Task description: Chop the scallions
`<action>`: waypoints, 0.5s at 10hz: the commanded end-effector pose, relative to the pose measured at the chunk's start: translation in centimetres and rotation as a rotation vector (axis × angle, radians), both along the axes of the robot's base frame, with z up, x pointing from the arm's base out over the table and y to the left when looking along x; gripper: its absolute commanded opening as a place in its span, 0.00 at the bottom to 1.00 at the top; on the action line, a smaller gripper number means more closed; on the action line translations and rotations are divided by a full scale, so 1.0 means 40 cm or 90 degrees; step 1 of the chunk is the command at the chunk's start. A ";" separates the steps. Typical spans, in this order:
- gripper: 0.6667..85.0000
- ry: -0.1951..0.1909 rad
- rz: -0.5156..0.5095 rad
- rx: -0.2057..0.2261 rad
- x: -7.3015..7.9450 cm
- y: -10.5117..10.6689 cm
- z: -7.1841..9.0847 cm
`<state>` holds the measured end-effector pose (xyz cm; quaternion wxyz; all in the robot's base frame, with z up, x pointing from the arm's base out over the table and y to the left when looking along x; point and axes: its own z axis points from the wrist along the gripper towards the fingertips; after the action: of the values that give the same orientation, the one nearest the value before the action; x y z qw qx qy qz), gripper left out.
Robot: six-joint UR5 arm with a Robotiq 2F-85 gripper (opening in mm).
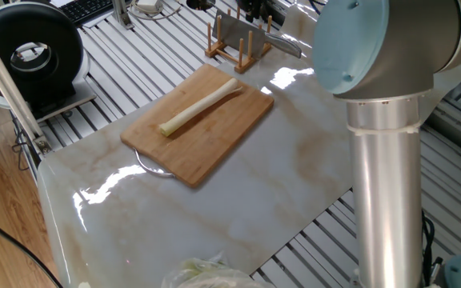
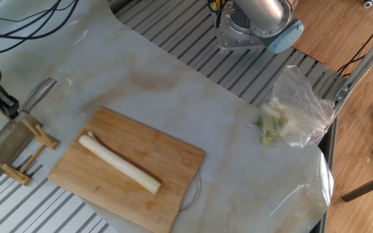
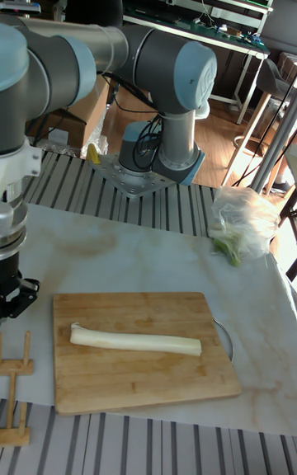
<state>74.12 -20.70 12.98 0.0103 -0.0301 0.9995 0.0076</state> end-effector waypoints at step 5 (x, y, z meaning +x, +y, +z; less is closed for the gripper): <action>0.32 0.010 0.043 0.013 0.074 -0.041 -0.057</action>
<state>76.16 -22.57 11.74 0.0002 -0.0591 0.9982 0.0102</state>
